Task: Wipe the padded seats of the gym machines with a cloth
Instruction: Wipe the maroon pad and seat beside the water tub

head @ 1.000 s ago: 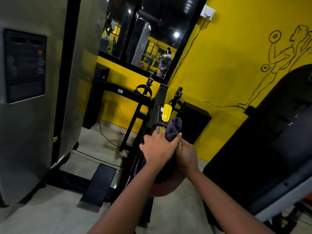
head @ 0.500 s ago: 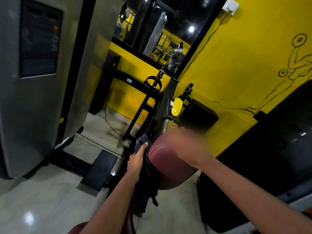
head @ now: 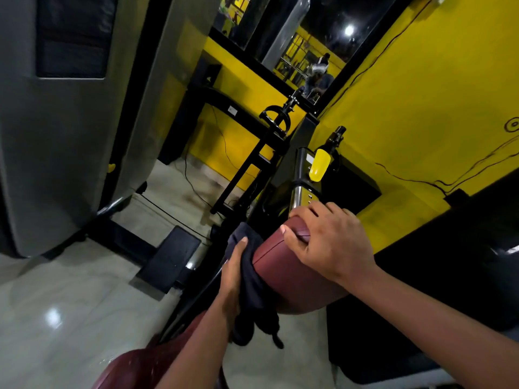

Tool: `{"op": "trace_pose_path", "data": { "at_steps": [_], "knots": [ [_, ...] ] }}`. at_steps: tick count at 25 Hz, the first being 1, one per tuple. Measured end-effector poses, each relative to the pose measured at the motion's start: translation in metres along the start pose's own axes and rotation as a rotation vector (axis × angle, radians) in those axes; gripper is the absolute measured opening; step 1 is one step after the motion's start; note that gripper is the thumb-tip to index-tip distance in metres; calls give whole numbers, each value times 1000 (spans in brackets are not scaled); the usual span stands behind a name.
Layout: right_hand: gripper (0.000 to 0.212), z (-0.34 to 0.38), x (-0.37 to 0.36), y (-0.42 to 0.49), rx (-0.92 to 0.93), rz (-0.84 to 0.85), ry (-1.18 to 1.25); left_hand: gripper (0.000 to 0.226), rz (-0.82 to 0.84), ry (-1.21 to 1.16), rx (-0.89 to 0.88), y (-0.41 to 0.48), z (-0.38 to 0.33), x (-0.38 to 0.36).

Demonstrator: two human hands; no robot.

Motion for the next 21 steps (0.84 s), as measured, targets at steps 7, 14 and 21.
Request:
{"op": "trace_pose_path", "data": {
  "at_steps": [7,14,21],
  "knots": [
    [45,3,7,-1,3,-62,7,71,-7,397,-250,-42,-42,-32],
    [41,3,10,-1,-18,-82,7,27,153,-13,95,-11,1,-10],
    [45,-3,6,-6,-89,-74,52,84,108,34,344,-13,48,-1]
  ]
}}
Point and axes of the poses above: each hand's wrist, its own y-axis towards the middle knuckle, its own x-axis out of the back of the hand, z = x × y, the point moved 10 cm from there along y, towards the middle knuckle, and after that the axes turned 15 degrees about x, right-handed, at the moved point
